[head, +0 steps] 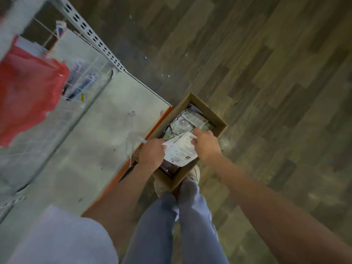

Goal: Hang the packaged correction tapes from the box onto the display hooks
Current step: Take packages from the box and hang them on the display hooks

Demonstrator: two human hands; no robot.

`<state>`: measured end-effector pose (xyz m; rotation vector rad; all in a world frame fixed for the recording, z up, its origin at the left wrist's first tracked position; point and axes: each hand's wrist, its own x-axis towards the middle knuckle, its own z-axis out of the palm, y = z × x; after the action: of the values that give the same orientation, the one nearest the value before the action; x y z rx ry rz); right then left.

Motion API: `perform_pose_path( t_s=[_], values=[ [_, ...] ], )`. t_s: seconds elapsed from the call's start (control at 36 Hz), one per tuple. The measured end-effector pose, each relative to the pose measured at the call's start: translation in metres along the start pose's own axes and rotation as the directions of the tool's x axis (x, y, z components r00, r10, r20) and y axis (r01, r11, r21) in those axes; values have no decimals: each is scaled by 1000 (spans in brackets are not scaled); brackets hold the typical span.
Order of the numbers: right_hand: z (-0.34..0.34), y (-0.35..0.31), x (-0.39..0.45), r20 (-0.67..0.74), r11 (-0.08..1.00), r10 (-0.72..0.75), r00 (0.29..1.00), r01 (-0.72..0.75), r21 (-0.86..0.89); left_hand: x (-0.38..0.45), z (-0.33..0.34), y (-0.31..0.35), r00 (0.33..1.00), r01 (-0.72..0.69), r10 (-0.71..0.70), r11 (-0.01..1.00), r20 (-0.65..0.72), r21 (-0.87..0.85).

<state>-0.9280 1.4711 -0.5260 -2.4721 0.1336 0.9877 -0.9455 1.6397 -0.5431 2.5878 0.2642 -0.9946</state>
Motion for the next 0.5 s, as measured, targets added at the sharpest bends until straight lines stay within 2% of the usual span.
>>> perform_pose_path(
  t_s=[0.22,0.39,0.44,0.5],
  values=[
    [-46,-34,-31,11,996,-35,999,33,84,-42,-74,22,992,-3,16,995,124,-104],
    [-65,-66,-59,5,986,-62,998,60,154,-88,-121,17,984,49,11,944,179,-327],
    [-67,-77,-73,-4,964,-88,996,86,253,-108,-132,12,984,39,35,914,174,-404],
    [-68,-91,-92,-10,878,-124,992,114,465,-129,-143,6,981,34,69,856,180,-516]
  ],
)
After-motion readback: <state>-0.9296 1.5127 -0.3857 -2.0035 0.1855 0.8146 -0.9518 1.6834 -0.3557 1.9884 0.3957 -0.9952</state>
